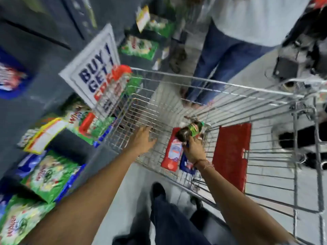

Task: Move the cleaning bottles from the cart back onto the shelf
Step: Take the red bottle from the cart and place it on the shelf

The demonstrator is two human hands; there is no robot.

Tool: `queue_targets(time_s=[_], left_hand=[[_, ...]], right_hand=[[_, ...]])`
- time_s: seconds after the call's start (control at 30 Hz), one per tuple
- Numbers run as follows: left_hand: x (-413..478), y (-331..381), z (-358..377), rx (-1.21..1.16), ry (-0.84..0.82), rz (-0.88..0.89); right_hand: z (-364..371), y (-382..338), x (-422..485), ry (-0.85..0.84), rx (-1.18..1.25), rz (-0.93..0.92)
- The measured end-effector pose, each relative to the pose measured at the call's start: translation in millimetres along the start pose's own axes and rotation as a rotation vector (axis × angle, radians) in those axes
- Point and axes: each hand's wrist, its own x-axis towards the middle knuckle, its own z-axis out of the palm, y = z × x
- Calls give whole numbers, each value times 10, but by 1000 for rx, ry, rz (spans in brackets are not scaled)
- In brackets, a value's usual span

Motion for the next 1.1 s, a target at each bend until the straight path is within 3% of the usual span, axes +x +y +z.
queue_targets(time_s=[0.07, 0.17, 0.4, 0.57, 0.63, 0.8, 0.97, 1.1], left_hand=[[257, 35, 227, -36, -318, -84], [609, 28, 568, -40, -481, -166], [1166, 15, 1129, -191, -415, -270], [1323, -110, 1307, -429, -474, -319], [1347, -207, 1304, -475, -483, -340], [1305, -416, 911, -574, -569, -457], [1217, -579, 471, -624, -464, -448], [1028, -527, 85, -749, -409, -400]], right_hand=[[214, 158, 169, -199, -12, 208], [597, 334, 356, -408, 81, 428], [1047, 466, 687, -155, 403, 520], [1262, 500, 878, -99, 733, 578], [1245, 420, 885, -152, 861, 619], [1244, 54, 885, -259, 1133, 607], [1060, -404, 991, -354, 1079, 387], [775, -724, 980, -333, 1009, 199]])
